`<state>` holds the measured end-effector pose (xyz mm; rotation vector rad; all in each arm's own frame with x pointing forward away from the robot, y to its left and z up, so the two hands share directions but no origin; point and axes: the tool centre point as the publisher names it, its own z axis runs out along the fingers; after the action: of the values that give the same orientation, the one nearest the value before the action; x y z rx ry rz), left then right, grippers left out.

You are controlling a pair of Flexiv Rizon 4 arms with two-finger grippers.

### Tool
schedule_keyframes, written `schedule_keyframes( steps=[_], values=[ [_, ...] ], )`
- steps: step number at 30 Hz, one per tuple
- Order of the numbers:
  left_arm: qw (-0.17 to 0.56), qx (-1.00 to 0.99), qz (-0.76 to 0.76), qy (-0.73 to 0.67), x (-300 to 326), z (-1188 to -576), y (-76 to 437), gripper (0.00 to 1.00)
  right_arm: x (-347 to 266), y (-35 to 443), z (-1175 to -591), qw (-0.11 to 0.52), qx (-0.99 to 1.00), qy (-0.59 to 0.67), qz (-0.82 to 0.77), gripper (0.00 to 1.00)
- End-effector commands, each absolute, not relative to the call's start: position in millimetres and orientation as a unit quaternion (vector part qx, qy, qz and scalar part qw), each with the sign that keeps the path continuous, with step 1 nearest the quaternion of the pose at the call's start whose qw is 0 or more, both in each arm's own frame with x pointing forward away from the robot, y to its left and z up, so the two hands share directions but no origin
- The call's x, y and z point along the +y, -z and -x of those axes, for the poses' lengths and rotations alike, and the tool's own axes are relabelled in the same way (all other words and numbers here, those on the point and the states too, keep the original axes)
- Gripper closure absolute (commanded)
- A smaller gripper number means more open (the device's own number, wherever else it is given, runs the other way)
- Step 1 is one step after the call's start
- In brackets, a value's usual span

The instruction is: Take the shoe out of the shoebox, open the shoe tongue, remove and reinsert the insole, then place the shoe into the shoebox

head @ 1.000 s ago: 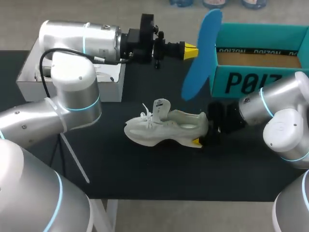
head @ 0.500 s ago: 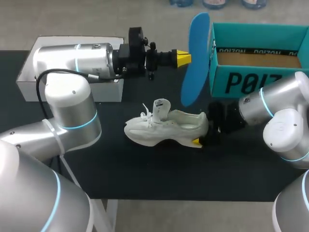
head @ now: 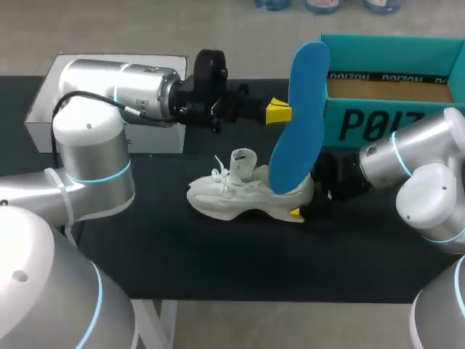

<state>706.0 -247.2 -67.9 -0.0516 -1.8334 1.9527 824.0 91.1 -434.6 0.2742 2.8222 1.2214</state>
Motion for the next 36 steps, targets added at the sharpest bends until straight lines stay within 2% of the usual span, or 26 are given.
schedule_keyframes(
  steps=[1,14,24,36],
  values=[
    [0.249,-0.661,0.051,-0.706,-232.0,-697.2,59.8,1.00,92.6,438.5,-823.2,0.028,0.914,-0.395,-0.090,1.00],
    [0.270,-0.644,-0.002,-0.715,-237.0,-623.1,27.5,1.00,92.6,438.5,-823.2,0.028,0.914,-0.395,-0.090,1.00],
    [0.250,-0.643,-0.010,-0.724,-223.2,-593.1,19.0,1.00,92.6,438.5,-823.2,0.028,0.914,-0.395,-0.090,1.00],
    [0.292,-0.619,0.008,-0.729,-216.8,-570.4,8.8,1.00,92.6,438.5,-823.2,0.028,0.914,-0.395,-0.090,1.00]
  ],
)
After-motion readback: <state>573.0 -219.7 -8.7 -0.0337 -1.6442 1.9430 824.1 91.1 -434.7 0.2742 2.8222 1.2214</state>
